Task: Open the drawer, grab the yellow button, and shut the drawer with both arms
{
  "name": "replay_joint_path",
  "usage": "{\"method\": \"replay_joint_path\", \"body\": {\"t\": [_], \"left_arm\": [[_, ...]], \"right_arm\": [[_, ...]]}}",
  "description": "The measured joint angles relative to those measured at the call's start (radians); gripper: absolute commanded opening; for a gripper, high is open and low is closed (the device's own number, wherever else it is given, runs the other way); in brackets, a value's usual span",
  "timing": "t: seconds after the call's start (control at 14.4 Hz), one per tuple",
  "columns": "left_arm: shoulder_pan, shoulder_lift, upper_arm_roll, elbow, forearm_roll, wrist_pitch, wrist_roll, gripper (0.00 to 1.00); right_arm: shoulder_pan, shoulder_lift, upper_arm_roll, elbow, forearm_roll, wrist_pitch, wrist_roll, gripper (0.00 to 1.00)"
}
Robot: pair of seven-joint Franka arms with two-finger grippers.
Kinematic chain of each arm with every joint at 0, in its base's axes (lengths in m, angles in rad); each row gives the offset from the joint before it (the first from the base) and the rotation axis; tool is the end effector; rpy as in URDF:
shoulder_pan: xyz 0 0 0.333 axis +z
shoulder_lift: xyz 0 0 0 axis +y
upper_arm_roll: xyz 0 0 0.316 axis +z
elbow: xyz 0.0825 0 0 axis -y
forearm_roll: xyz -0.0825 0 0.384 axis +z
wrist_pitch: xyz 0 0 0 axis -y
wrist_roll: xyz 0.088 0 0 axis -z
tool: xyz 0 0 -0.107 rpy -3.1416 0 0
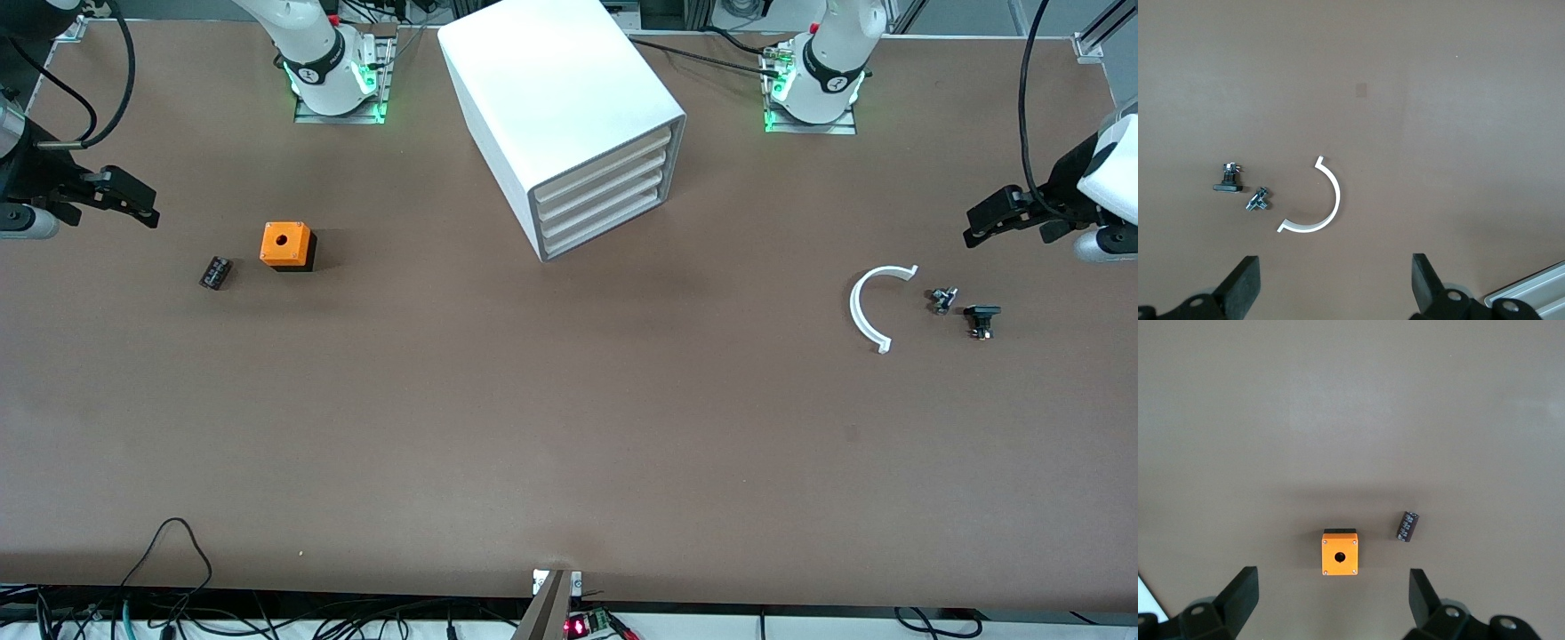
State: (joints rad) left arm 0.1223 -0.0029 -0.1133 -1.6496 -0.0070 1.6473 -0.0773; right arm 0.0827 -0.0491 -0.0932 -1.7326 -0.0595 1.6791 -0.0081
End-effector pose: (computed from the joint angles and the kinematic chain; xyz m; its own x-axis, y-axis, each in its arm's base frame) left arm 0.5588 0.0042 0.5954 0.9962 0.0867 0.0001 0.0867 -0.9962 0.0067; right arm 0.5452 -0.0126 0.5841 1.0000 0.0041 -0.0052 0.0044 -0.9985 0.0545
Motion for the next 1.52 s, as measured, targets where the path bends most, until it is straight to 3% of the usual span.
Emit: {"method": "replay_joint_path", "body": {"t": [1.25,1.52], "left_arm": [[-0.007,0.009,-0.01,0.018,0.0,-0.004,0.002,1.0],[-0.044,0.09,-0.052,0.016,-0.001,-0.021,0.002,1.0]], "right_arm": [[0.002,0.0,0.007,0.016,0.001,0.003,0.0,1.0],[0.003,0.006,0.008,0.016,0.001,0.003,0.0,1.0]]}}
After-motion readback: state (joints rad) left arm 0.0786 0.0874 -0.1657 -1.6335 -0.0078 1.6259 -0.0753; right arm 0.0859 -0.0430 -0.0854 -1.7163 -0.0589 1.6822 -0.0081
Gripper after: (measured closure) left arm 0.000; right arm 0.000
